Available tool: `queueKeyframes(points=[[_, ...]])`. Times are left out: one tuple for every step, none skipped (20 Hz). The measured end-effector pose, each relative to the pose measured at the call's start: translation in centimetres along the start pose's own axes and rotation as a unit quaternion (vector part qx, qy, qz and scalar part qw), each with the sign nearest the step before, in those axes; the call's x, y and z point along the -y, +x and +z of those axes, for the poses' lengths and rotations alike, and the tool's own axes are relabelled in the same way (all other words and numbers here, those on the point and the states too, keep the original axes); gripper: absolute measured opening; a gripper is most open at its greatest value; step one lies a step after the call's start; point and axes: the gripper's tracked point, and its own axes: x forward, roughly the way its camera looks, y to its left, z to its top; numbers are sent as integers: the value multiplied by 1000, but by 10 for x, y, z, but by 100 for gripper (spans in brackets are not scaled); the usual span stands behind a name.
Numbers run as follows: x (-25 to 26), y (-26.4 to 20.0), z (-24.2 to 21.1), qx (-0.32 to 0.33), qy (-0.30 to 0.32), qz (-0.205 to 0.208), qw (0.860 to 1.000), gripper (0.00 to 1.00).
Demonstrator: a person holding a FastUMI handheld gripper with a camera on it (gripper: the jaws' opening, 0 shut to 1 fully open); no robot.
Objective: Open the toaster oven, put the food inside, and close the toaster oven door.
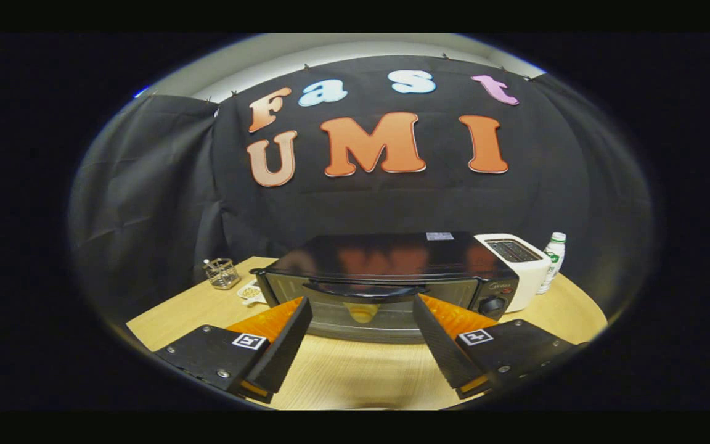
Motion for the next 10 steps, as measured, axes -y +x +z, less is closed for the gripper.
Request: queueKeyframes(points=[[-3,-9,7,10,3,6,1000,97],[-5,-20,15,22,5,12,1000,97],[-8,-30,24,35,6,19,999,97],[-10,-41,33,49,5,24,999,97],[-10,-51,41,61,2,28,998,97],[-10,-61,47,70,-1,29,997,97],[-10,-71,51,76,-4,31,997,97],[-10,-82,54,83,-7,32,996,97],[-12,-92,58,91,-13,36,995,97],[-11,-101,61,98,-20,34,994,97]])
